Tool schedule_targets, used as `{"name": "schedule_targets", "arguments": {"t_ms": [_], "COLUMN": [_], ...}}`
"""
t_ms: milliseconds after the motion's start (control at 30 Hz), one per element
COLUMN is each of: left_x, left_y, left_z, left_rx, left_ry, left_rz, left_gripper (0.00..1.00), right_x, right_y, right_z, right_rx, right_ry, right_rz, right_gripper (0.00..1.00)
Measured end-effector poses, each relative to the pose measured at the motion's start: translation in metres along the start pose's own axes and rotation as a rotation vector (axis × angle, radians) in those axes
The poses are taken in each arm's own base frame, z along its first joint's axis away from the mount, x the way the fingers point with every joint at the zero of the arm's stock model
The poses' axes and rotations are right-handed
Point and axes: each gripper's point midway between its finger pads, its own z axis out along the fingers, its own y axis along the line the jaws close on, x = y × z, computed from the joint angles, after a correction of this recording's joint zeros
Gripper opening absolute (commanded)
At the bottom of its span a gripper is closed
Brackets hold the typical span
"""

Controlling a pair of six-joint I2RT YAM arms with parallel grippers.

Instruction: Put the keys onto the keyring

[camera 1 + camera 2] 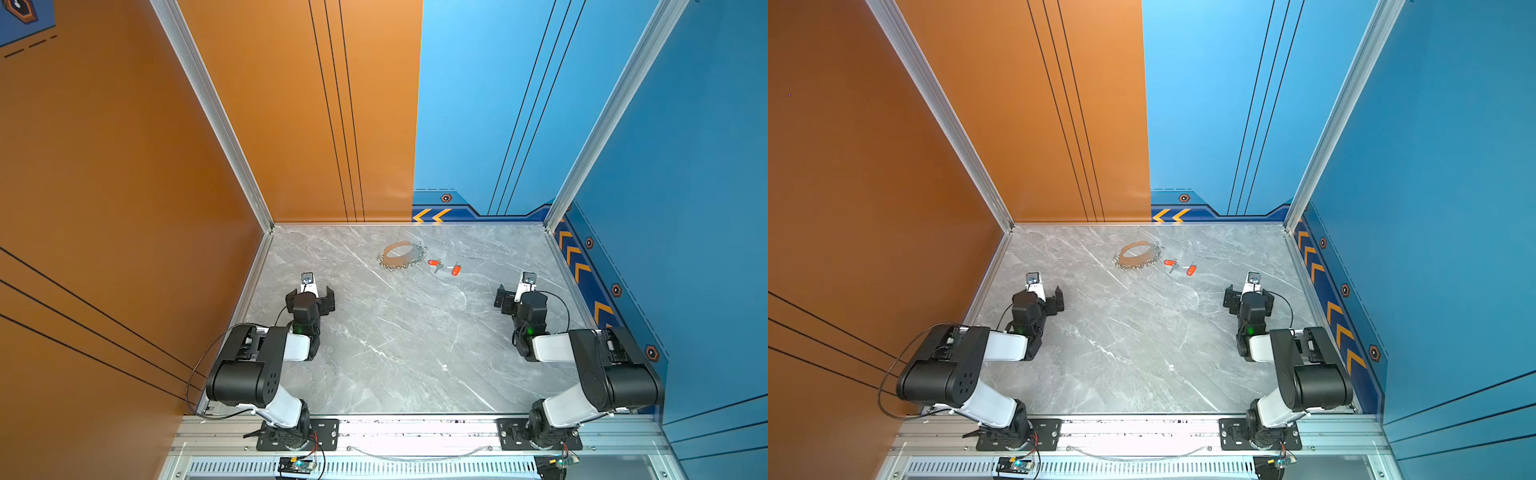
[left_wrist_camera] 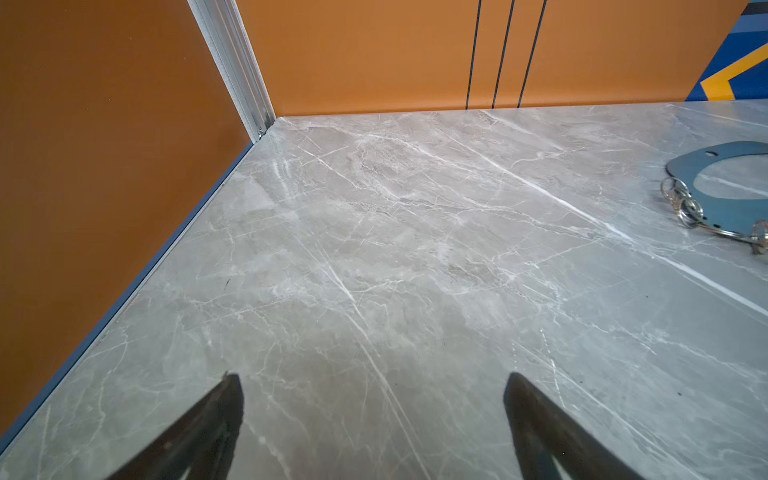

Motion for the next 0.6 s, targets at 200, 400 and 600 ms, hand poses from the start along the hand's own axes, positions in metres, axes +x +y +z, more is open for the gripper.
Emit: {"name": "schedule_targets", "arguments": {"t_ms": [200, 400, 600], "left_x": [0.0, 0.0, -0.0006], "left_y": [0.0, 0.0, 0.0], "left_z": [0.0, 0.0, 0.0], "left_rx": [0.0, 0.0, 0.0], "left_ry": [0.0, 0.0, -0.003], "left_rz": [0.0, 0.0, -0.001], "left_gripper": [0.98, 0.98, 0.98], "right_x": [0.0, 0.0, 0.0001], "right_y": [0.0, 0.0001, -0.0026], "right_z": [0.0, 0.0001, 0.0008], "right_rx": [0.0, -0.003, -0.001], "right_ry": [0.0, 0.0, 0.001], "right_rz": [0.0, 0.001, 0.004], "right_gripper": [1.0, 1.0, 1.0]}}
